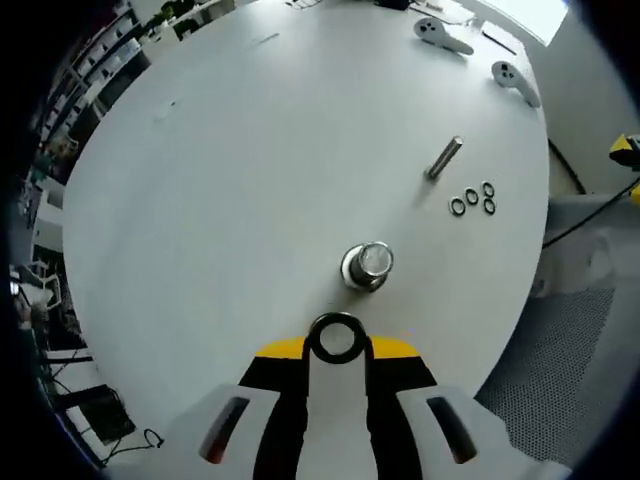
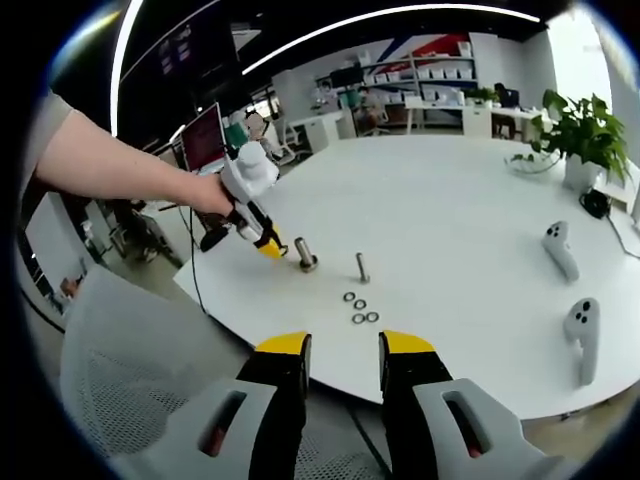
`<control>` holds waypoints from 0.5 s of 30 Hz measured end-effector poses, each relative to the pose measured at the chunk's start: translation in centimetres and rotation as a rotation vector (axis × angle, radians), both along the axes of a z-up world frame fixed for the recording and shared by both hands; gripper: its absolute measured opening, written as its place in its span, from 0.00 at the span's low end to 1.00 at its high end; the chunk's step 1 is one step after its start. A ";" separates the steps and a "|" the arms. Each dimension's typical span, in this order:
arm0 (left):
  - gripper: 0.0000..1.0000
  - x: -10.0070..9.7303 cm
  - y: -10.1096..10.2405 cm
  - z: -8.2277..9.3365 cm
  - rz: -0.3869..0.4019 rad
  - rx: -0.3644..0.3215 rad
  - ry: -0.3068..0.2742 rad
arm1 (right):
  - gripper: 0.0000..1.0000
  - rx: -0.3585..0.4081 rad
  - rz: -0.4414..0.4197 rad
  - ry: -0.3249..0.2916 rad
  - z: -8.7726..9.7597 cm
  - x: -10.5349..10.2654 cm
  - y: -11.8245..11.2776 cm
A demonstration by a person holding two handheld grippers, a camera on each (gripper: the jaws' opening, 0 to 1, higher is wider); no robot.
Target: Place the washer onto the threaded stud by aligning its center hole with the stud, sliding it down to the base, and recovering from edge contact or off-axis alignment until the washer reaches the visible bottom stop.
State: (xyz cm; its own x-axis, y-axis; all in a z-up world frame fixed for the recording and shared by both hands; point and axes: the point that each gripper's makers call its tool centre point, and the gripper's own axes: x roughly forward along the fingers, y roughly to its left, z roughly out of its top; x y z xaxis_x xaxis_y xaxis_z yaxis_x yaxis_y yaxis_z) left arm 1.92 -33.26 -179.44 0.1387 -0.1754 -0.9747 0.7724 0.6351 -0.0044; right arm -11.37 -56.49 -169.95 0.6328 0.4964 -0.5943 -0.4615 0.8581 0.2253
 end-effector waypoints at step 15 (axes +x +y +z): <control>0.19 0.7 -3.0 2.9 -0.105 -0.056 -0.024 | 0.29 0.008 -0.003 -0.010 0.2 0.1 0.0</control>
State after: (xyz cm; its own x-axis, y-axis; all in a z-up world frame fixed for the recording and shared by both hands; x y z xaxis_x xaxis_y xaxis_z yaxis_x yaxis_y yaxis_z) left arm 2.61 -36.30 -176.56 0.1402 -0.2438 -0.9596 0.8348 0.5502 -0.0178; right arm -11.23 -56.52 -169.79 0.6401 0.4990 -0.5842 -0.4608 0.8578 0.2277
